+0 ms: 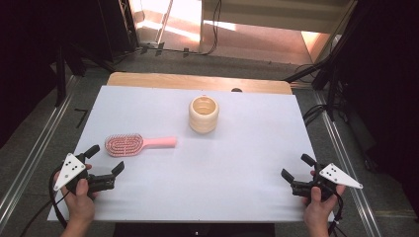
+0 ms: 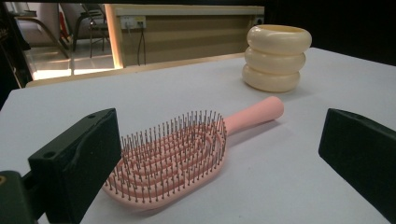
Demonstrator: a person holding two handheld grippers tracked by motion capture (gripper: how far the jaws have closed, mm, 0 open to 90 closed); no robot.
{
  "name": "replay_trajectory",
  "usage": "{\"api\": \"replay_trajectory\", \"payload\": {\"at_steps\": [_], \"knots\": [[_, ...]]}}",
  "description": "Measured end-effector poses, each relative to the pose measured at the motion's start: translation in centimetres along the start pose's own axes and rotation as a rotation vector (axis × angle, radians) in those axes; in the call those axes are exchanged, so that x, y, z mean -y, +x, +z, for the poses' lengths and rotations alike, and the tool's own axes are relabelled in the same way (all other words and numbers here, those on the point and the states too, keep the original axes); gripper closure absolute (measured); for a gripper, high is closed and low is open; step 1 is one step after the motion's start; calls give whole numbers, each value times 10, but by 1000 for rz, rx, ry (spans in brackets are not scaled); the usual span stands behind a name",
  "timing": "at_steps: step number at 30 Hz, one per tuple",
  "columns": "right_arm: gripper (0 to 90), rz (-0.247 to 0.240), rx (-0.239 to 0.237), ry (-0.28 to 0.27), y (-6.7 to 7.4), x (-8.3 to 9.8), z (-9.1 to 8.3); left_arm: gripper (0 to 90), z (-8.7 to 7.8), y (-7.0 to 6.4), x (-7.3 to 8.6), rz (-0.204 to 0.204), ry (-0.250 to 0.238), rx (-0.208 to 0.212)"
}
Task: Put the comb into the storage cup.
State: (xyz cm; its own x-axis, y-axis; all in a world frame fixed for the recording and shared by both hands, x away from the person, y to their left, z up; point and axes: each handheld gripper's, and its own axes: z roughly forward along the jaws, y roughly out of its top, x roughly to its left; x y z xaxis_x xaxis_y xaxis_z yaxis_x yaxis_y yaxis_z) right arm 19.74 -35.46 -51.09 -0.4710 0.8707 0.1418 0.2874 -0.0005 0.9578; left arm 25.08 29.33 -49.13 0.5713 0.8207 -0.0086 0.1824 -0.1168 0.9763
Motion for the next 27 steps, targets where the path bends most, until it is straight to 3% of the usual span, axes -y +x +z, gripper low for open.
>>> {"api": "replay_trajectory", "payload": {"at_steps": [9, 27], "knots": [[0, -57, -30, 33, 10, -12, 7, 0, -4, 1, 2, -11, -1, 2], [0, -107, -118, 54, 26, -26, 12, 0, -3, 0, 2, -16, 7, -10]]}}
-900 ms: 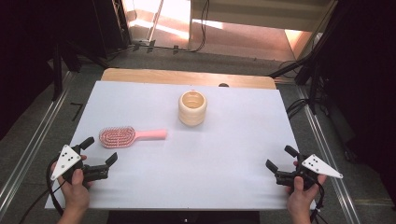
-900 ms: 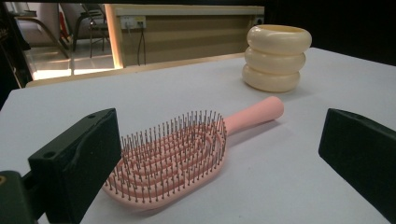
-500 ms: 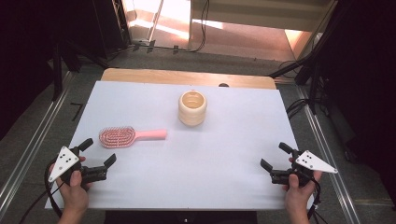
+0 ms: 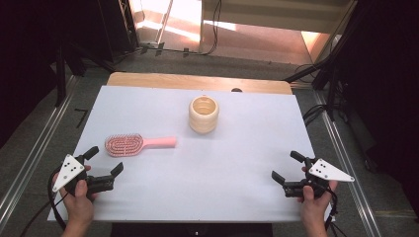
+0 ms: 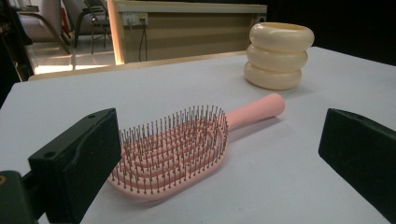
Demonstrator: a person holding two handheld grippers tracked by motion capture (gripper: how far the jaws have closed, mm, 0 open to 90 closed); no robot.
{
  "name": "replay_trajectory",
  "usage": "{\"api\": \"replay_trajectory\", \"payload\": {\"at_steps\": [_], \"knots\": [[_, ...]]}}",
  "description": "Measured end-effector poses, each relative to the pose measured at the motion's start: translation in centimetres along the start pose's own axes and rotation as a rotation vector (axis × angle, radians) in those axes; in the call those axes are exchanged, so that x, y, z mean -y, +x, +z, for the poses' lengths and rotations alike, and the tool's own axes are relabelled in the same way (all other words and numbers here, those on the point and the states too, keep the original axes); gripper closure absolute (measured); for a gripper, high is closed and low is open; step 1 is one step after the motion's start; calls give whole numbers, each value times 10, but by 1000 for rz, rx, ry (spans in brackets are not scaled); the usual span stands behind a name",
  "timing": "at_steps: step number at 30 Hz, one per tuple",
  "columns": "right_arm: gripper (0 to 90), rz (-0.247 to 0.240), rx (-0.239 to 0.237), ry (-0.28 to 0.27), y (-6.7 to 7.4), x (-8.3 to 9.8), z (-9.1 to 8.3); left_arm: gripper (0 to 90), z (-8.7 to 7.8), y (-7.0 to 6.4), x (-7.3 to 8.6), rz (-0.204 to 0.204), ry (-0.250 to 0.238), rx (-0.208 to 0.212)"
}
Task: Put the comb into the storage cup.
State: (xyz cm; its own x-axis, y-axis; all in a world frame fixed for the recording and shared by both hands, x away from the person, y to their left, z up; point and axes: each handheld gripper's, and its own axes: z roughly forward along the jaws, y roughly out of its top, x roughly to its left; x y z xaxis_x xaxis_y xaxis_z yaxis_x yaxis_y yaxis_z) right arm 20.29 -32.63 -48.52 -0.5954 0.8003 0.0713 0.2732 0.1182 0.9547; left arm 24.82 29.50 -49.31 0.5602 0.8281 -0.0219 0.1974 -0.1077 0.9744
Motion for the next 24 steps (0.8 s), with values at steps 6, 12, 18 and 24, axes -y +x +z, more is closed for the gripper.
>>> {"api": "replay_trajectory", "payload": {"at_steps": [6, 12, 18, 24], "knots": [[0, -49, -26, 36, 11, -16, 7, 0, 1, 3, 0, -22, -5, 4], [0, -88, -87, 82, 23, -30, 23, 0, 0, 1, 1, -12, -7, 11], [0, -105, -144, 105, 35, -43, 45, 0, 0, 1, 1, -8, -6, 12], [0, -148, -188, 127, 44, -59, 67, 0, 0, 1, 1, -6, -5, 10]]}}
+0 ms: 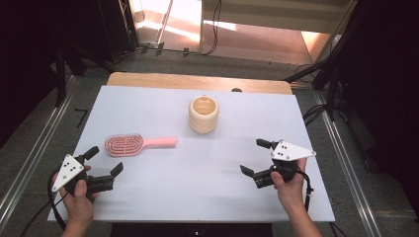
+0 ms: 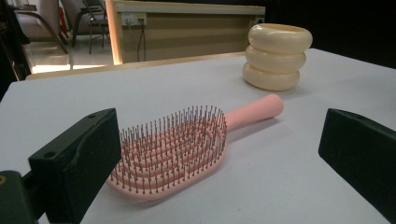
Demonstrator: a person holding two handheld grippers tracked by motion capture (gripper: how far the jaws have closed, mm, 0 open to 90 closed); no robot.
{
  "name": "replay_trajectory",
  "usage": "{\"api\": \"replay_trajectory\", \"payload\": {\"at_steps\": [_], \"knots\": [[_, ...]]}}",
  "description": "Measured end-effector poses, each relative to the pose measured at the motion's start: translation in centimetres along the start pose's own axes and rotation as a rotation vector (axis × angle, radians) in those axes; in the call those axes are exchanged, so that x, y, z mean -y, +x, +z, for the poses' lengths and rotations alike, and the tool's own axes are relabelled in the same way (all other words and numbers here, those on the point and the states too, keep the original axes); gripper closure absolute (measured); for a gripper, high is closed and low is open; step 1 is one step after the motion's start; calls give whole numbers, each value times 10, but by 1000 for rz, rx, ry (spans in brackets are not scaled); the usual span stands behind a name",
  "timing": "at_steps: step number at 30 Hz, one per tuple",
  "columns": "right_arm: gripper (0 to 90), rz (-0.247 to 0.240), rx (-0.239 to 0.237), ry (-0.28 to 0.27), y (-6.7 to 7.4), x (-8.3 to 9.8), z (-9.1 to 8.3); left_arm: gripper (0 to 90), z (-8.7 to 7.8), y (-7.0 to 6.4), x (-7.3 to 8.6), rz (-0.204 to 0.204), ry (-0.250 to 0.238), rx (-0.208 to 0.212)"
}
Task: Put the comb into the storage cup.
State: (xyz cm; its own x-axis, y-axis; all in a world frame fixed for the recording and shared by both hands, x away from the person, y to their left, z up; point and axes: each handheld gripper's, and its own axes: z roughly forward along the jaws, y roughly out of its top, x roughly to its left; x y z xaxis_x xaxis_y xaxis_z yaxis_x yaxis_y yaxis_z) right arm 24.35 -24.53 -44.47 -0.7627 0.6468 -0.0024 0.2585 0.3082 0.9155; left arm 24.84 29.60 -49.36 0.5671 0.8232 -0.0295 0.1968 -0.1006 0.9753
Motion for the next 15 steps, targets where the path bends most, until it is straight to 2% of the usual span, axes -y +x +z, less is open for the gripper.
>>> {"api": "replay_trajectory", "payload": {"at_steps": [11, 15], "knots": [[0, -68, -82, 54, 7, -35, 38, 0, 0, 0, 0, 2, 0, 0], [0, -84, -97, 62, 8, -43, 46, 0, -1, 0, 0, 2, -1, 2]]}}
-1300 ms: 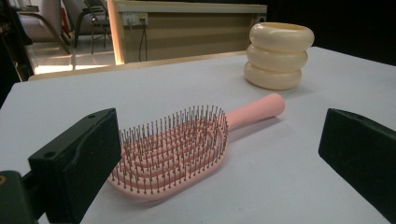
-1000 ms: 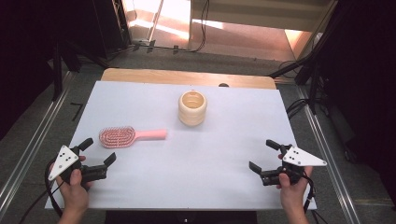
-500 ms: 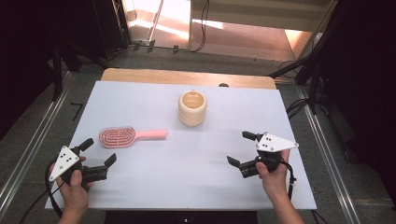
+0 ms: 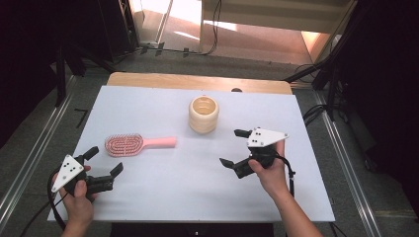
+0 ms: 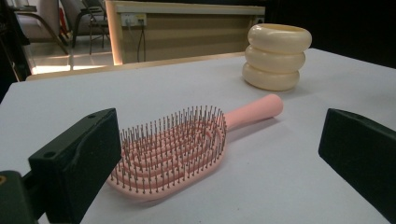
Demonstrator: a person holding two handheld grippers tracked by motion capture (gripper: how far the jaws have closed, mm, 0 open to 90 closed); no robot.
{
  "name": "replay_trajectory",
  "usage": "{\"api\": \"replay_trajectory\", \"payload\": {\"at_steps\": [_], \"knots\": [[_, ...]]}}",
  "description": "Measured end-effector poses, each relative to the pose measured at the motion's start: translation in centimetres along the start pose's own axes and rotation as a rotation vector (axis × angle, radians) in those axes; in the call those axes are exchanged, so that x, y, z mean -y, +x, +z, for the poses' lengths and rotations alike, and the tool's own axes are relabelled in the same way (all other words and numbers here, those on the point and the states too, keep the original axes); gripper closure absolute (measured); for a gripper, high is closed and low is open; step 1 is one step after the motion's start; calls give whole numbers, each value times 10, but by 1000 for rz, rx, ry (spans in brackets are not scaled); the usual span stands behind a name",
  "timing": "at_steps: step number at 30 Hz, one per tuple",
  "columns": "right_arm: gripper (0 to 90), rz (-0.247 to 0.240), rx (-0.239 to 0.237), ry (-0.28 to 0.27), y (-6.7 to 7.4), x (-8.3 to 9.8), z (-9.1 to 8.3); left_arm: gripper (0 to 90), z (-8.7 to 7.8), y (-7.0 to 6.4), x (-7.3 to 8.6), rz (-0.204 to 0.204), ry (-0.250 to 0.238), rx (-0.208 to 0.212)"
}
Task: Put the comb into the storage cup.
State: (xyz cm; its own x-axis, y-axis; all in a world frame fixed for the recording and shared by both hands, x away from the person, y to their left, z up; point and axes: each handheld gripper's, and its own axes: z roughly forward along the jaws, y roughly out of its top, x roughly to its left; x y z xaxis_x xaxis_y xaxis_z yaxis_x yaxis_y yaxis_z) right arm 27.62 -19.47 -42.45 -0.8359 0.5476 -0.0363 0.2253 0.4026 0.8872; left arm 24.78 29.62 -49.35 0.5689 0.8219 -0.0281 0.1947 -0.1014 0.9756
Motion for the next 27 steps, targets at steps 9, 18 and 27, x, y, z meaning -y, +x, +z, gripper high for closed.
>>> {"api": "replay_trajectory", "payload": {"at_steps": [9, 18, 27], "knots": [[0, -34, -65, 45, 2, -19, 30, 0, -1, 0, 0, -1, -2, 0], [0, -81, -139, 117, 3, -40, 65, 0, -1, 1, 0, -7, -3, -1], [0, -112, -199, 181, 4, -58, 98, 0, -1, 1, 0, -10, -7, 0]]}}
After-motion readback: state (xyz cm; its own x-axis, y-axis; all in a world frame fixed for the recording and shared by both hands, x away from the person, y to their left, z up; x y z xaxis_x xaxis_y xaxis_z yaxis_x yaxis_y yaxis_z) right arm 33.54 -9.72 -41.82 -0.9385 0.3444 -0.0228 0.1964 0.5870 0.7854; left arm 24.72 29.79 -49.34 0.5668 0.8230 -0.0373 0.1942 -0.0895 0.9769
